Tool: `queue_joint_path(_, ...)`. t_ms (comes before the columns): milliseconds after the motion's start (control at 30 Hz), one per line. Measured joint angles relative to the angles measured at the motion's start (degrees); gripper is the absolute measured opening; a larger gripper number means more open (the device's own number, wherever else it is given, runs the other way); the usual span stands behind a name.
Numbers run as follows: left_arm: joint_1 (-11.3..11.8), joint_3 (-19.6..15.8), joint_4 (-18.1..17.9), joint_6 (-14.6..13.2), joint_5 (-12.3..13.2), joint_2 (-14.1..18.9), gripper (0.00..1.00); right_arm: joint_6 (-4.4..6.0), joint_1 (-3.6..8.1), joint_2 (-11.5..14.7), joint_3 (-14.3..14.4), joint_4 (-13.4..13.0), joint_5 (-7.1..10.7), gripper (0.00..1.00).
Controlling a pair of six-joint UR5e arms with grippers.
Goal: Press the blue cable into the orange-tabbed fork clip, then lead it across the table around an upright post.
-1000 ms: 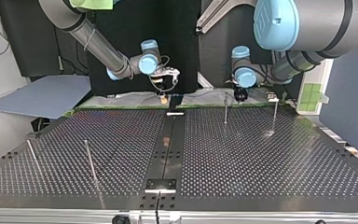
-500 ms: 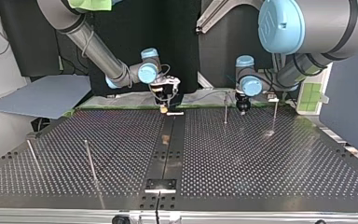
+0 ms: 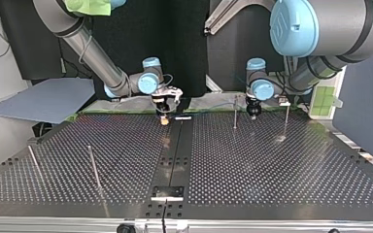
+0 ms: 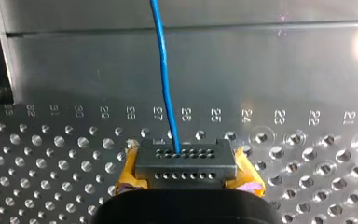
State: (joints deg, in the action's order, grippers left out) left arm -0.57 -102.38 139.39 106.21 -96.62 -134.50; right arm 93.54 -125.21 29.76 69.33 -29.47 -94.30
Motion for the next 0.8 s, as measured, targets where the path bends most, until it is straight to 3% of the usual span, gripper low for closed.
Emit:
queue_joint_path(33,0.0,0.0,-0.1,-0.2,0.2,0.0,0.03,-0.06,-0.02,0.0,0.0,0.2,0.03,0.00)
queue_joint_path(67,0.0,0.0,-0.3,-0.3,0.5,0.0,0.15,-0.11,-0.06,0.0,0.0,0.3,0.04,0.00)
queue_joint_path(100,0.0,0.0,-0.3,-0.5,0.7,0.0,0.15,-0.15,-0.09,0.0,0.0,0.5,0.05,0.00)
queue_joint_path(167,0.0,0.0,-0.3,-0.9,1.2,0.0,0.47,-0.22,-0.19,0.0,0.0,0.6,0.07,0.00)
queue_joint_path(200,0.0,-0.1,-0.2,-1.0,1.4,0.0,0.47,-0.24,-0.23,0.0,0.0,0.7,0.09,0.00)
queue_joint_path(267,0.0,-0.1,0.0,-1.1,2.3,0.0,0.71,-0.26,-0.30,0.0,0.0,0.8,0.12,0.00)
queue_joint_path(300,0.0,-0.1,0.1,-1.1,2.7,0.0,0.71,-0.26,-0.31,0.0,0.0,0.8,0.13,0.00)
queue_joint_path(367,0.0,-0.1,0.7,-0.8,3.9,0.0,0.87,-0.29,-0.32,0.0,0.0,1.0,0.15,0.00)
queue_joint_path(400,0.0,-0.1,1.1,-0.8,4.2,0.0,0.87,-0.31,-0.33,0.0,0.0,1.1,0.15,0.00)
queue_joint_path(433,0.1,-0.1,1.7,-0.9,4.3,0.0,0.96,-0.32,-0.36,0.0,0.0,1.1,0.15,0.00)
queue_joint_path(667,0.2,-1.7,5.2,-2.2,1.4,0.0,0.99,-0.36,-0.48,0.0,0.0,1.2,0.22,0.00)
queue_joint_path(800,0.4,-3.3,6.0,-2.6,1.7,0.1,0.99,-0.37,-0.58,0.0,0.0,1.4,0.24,0.00)
